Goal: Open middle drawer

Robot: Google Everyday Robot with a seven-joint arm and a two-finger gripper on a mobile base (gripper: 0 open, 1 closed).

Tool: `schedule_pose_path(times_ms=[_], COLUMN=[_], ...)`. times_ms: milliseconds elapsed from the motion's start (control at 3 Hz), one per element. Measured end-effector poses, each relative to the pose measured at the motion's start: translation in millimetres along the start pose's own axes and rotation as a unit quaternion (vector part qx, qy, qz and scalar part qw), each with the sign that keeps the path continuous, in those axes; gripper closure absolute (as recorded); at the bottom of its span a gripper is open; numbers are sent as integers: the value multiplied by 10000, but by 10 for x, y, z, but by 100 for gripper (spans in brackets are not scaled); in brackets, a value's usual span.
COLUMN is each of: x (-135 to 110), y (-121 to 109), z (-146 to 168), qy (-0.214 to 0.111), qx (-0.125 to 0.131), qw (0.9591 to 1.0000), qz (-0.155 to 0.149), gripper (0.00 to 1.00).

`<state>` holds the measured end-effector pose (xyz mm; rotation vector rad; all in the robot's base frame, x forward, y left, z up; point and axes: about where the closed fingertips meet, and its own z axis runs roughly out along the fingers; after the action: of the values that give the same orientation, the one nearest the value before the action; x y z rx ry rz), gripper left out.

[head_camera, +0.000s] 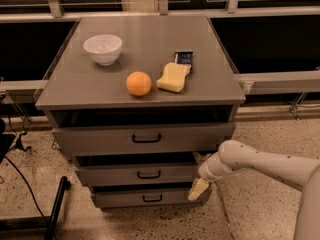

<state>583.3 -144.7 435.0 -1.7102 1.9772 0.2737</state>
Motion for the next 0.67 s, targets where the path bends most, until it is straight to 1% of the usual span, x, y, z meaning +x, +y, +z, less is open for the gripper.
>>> schedule_pose_path(times_ms=[333,667], x=[-10,-58], y=[-28,-13], z=[163,296], qy=[-132,-217], qx=[-96,-244], qw=[9999,9994], qz=[-15,-64], gripper=[0,0])
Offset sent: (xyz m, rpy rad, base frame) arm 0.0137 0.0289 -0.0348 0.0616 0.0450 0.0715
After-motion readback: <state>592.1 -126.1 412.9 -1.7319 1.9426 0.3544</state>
